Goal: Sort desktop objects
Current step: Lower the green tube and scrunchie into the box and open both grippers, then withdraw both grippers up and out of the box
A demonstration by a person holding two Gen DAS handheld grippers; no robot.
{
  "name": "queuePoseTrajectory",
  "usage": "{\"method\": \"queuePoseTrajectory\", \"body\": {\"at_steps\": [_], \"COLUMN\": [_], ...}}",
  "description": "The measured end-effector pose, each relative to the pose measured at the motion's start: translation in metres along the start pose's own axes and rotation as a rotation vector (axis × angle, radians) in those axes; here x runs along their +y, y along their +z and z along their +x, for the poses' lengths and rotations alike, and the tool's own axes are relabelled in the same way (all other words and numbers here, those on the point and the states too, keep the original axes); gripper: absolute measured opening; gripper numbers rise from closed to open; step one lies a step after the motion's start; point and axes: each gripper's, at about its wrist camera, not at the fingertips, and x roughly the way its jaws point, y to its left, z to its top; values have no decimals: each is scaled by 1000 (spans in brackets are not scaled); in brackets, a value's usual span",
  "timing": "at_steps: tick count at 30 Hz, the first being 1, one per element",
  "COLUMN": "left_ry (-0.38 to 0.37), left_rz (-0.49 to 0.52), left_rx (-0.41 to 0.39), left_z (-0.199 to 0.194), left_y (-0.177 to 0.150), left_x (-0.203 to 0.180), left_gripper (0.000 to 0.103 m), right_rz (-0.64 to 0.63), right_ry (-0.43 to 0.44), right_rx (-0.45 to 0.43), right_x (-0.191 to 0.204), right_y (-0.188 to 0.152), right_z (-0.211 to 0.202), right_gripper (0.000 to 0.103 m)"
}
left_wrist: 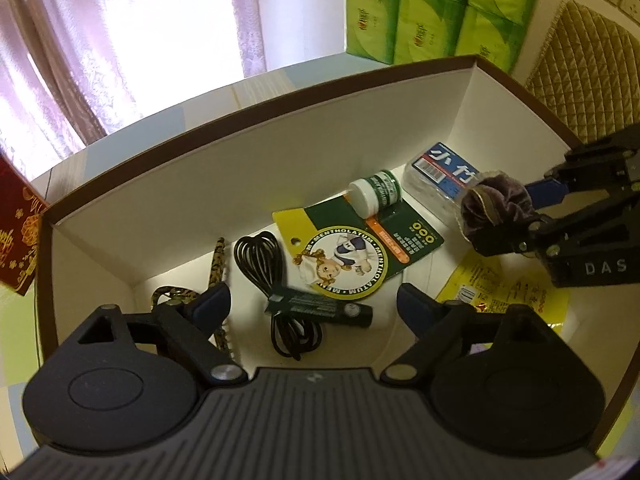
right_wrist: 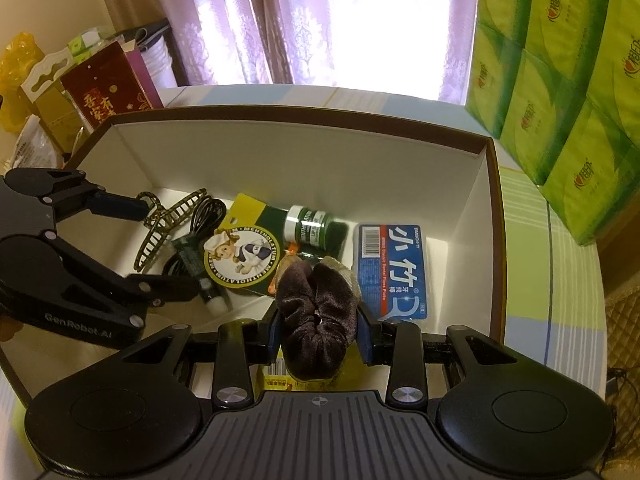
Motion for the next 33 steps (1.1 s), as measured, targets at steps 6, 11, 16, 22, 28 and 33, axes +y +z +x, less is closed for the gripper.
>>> {"method": "queuePoseTrajectory", "body": {"at_steps": [6,11,16,22,28,33], "left_ry": [9,17,53,64,71,89], "left_rz": [-17,-31,-56,-58,-87,-114], "left_rx": [-11,-9,-28,-47,-67,-110], "left_z": [-5,-7,-11,-22,-39,-60], "left_y": [2,3,4,3,-3,-10], "left_x": [4,7,10,10,9,6], "left_gripper": [93,95,96,97,100,100], "right_rz": [-5,-26,-70,-92,-66,-27], "right_ry": [-8,4,5,-5,13,4], "right_rx": [-5,-23,-55,-73,-91,-102], "right_x": [0,3,13,22,25,31], "right_y": [-1,-1,-1,-4,-13,-26], "right_z": [-1,-1,-3,-11,-28,-42], "right_gripper": [33,49,72,89,96,101]}}
